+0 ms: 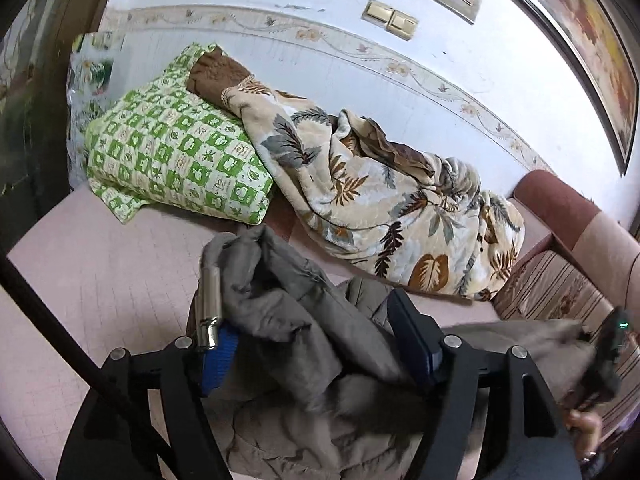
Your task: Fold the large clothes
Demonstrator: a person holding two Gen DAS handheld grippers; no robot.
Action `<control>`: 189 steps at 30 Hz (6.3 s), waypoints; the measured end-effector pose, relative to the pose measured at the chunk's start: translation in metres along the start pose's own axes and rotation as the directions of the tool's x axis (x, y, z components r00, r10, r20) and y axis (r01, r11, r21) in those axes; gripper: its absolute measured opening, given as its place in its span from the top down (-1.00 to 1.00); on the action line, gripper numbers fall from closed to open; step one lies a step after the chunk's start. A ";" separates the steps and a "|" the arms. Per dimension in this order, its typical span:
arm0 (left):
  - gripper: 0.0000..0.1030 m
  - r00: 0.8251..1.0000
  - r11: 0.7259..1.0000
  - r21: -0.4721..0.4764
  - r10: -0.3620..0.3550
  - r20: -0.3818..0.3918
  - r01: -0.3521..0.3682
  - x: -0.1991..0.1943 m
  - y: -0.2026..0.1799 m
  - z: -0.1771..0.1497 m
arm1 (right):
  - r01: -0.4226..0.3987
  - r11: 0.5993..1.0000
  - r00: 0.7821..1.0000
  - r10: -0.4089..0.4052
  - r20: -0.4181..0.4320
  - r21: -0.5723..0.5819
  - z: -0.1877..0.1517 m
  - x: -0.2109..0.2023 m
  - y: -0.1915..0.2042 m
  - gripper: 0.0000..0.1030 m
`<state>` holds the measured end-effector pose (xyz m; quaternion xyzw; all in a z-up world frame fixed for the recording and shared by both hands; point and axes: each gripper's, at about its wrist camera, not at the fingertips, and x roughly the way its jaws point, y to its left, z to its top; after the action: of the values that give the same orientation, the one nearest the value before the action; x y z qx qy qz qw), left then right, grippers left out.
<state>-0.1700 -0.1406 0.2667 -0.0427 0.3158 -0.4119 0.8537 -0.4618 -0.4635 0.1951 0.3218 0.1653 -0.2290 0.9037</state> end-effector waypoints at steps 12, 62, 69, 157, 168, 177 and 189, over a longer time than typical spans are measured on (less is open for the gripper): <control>-0.50 0.987 0.989 0.055 0.131 0.088 -0.136 0.004 0.036 0.018 | 0.118 0.988 0.987 -0.106 -0.124 0.097 0.007 0.103 -0.042 0.42; -0.94 0.931 0.944 0.282 0.248 -0.268 -0.170 0.263 -0.012 -0.104 | 0.160 0.935 0.887 -0.277 -0.370 -0.318 -0.075 0.216 -0.039 -0.68; -1.00 0.912 0.939 0.274 0.286 -0.293 -0.206 0.276 -0.009 -0.105 | 0.215 0.918 0.876 -0.332 -0.349 -0.334 -0.076 0.219 -0.037 -0.72; -1.00 0.942 0.939 -0.312 0.037 -0.334 -0.147 0.082 0.142 -0.149 | 0.172 0.807 0.985 -0.133 -0.110 0.565 -0.139 -0.024 -0.168 -0.86; -0.99 0.925 0.860 -0.509 -0.165 -0.343 -0.035 0.106 0.140 -0.177 | 0.142 0.764 0.987 -0.063 -0.146 0.629 -0.160 0.011 -0.166 -0.86; -0.99 0.947 0.885 -0.462 -0.100 -0.306 -0.056 0.124 0.121 -0.173 | 0.145 0.779 0.989 -0.103 -0.103 0.610 -0.153 0.043 -0.168 -0.78; -0.06 0.939 0.947 0.135 0.310 -0.152 -0.290 0.105 0.044 -0.149 | 0.446 0.893 0.890 -0.449 -0.080 -0.061 -0.117 0.043 -0.069 0.12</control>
<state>-0.1772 -0.1605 0.0804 0.0891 0.3676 -0.2958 0.8772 -0.4791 -0.4473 0.0548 0.2668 0.2808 -0.4124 0.8245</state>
